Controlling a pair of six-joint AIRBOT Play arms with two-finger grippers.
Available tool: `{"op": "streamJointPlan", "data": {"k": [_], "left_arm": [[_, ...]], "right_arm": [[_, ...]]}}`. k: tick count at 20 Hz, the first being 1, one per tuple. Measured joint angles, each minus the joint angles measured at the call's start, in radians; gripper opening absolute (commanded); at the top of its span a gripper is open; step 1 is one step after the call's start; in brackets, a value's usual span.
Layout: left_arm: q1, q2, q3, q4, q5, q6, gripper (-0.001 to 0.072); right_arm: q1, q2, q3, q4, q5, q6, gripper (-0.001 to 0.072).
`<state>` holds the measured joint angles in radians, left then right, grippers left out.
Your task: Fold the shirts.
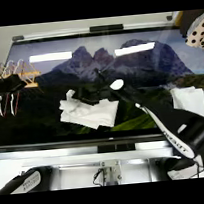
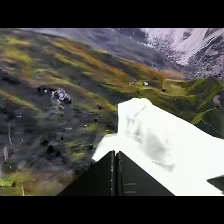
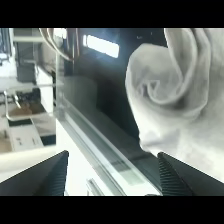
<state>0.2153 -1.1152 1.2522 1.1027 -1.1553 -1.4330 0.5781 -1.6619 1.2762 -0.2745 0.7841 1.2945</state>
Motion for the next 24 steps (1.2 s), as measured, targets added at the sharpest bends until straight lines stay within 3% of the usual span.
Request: {"op": "streamJointPlan", "data": {"k": [2, 6, 8, 13, 20, 21, 23, 24], "left_arm": [[-0.002, 0.000, -0.014, 0.002, 0.002, 0.004, 0.0038], [-0.002, 0.000, -0.026, 0.002, 0.012, 0.008, 0.0038], [-0.002, 0.000, -0.028, 0.002, 0.016, 0.010, 0.0038], [-0.002, 0.000, -0.030, 0.002, 0.024, 0.019, 0.0038], [-0.002, 0.000, -0.030, 0.002, 0.028, 0.026, 0.0038], [-0.002, 0.000, -0.030, 0.002, 0.028, 0.026, 0.0038], [-0.002, 0.000, -0.030, 0.001, 0.028, 0.026, 0.0038], [-0.002, 0.000, -0.030, 0.001, 0.028, 0.026, 0.0038]], "right_arm": [[-0.060, 0.043, 0.000, -0.121, 0.074, 0.050, 0.0662], [-0.207, 0.141, -0.010, -0.600, 0.285, 0.313, 0.0667], [-0.250, 0.163, -0.060, -0.729, 0.378, 0.383, 0.0678], [-0.275, 0.162, -0.203, -0.716, 0.335, 0.399, 0.0678], [-0.267, 0.076, -0.247, -0.438, 0.195, 0.235, 0.0660], [-0.259, 0.064, -0.248, -0.417, 0.192, 0.228, 0.0536], [-0.238, 0.042, -0.251, -0.394, 0.180, 0.218, 0.0137], [-0.230, 0.037, -0.250, -0.383, 0.175, 0.215, 0.0076]]}}
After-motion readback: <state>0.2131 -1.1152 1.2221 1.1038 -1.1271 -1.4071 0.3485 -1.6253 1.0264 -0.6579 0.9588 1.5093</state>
